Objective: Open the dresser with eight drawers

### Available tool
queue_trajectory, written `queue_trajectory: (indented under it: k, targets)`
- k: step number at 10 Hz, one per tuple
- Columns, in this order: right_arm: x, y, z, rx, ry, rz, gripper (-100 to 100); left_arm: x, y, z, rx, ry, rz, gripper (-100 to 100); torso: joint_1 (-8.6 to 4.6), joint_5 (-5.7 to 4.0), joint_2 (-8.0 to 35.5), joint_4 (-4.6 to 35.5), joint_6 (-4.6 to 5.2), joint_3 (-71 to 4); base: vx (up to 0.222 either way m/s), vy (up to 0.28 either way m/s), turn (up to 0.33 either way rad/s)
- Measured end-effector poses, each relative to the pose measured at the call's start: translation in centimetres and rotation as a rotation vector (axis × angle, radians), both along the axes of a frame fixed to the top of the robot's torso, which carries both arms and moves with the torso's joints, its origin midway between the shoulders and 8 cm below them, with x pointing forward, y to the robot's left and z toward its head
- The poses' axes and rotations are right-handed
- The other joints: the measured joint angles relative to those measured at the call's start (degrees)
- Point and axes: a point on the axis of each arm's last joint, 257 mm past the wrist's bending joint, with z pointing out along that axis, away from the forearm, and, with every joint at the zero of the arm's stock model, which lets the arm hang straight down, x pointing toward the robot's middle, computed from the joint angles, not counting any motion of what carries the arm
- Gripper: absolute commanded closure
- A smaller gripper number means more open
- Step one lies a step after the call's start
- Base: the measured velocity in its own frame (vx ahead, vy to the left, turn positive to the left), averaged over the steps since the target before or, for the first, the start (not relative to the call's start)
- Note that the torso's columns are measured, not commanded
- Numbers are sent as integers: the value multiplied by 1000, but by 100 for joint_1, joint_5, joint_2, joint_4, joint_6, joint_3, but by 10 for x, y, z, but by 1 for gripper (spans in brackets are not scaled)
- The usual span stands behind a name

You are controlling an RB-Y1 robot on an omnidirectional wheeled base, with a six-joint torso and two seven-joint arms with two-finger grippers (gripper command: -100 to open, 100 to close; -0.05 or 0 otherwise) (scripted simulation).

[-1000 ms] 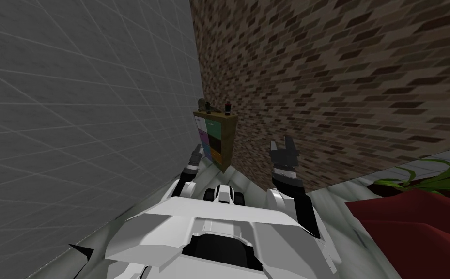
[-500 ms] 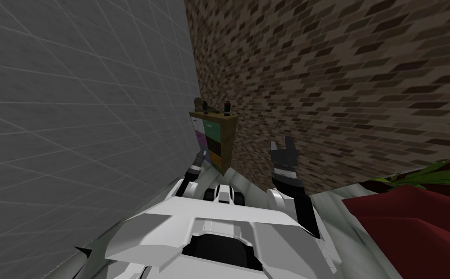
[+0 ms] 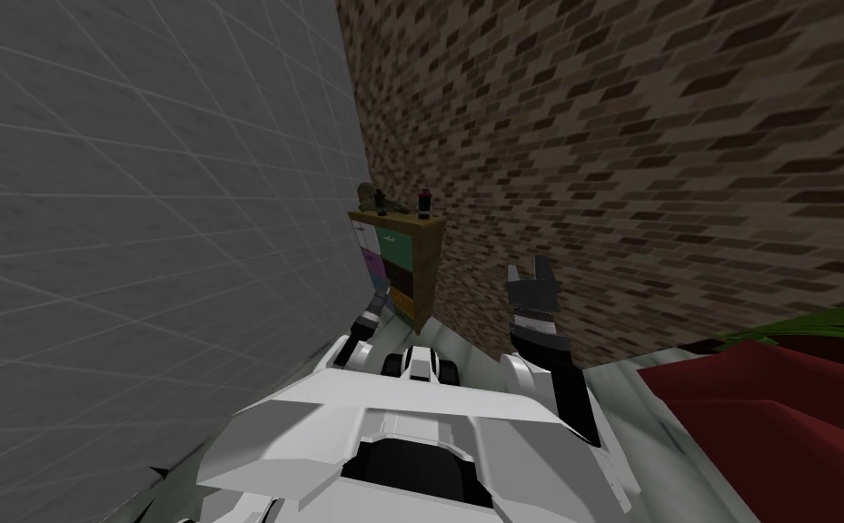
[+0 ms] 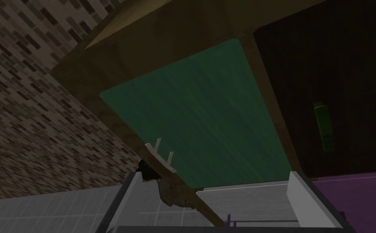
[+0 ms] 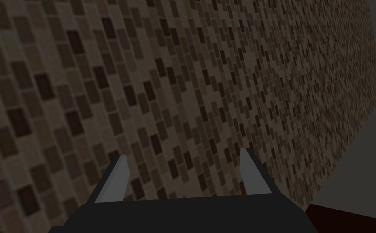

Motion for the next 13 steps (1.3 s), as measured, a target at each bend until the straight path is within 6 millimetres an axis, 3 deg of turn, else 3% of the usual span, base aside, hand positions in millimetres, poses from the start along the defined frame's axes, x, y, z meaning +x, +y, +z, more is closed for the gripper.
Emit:
queue_trajectory:
  k: [11, 13]
  targets:
    - [0, 0, 0, 0, 0, 0, 0, 19, -8, -95, 192, 176, -56, -100, -4, -1, 3, 1, 0, 2, 91, 56, -69]
    - [0, 0, 0, 0, 0, 0, 0, 22, -6, -90, 193, 173, -54, -100, -28, -7, -4, 1, 2, -1, 67, -29, -22]
